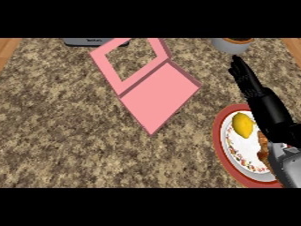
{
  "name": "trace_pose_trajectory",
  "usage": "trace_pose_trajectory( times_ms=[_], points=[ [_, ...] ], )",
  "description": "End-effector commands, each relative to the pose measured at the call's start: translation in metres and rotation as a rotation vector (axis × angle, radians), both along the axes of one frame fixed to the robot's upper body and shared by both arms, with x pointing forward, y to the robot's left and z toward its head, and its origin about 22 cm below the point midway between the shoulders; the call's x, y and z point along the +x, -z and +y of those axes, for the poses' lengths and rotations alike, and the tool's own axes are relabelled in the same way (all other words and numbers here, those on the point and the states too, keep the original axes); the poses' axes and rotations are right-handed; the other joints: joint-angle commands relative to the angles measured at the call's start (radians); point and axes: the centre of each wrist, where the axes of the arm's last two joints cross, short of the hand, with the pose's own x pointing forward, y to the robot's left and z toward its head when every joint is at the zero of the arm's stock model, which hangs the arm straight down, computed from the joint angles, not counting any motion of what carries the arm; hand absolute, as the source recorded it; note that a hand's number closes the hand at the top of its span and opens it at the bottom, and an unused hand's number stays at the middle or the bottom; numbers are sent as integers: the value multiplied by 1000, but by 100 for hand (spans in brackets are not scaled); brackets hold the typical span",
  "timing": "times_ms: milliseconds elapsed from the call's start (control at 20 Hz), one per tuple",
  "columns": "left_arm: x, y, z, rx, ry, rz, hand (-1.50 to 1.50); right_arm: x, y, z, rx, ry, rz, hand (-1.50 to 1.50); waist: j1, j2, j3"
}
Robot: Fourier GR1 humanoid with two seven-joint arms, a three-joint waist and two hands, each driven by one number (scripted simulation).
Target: Pick the lemon from the plate and place it in the cardboard box
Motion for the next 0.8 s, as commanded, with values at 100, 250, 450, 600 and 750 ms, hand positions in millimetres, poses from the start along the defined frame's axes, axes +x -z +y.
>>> trace_pose_trajectory(
  times_ms=[100, 250, 450, 600, 750],
  points=[
    [-8, 22, -28, -54, 80, 8, 0, -46, 33, -69, 25, 351, -167, -150, -86, 21, 22],
    [-13, 29, -30, -63, 140, 63, 0, -65, 44, -113, 77, 618, -270, -150, -198, 13, 33],
    [-14, 36, -47, -135, 177, 67, 0, -108, 98, -144, 85, 1074, -202, -150, -189, 29, 34],
    [-16, 50, -69, -145, 234, 77, 0, -150, 119, -145, -29, 1006, -398, -150, -134, 25, 26],
    [-1, 36, -88, -119, 309, 63, 0, -198, 157, -131, -197, 922, -383, -150, -70, 30, 22]
  ],
)
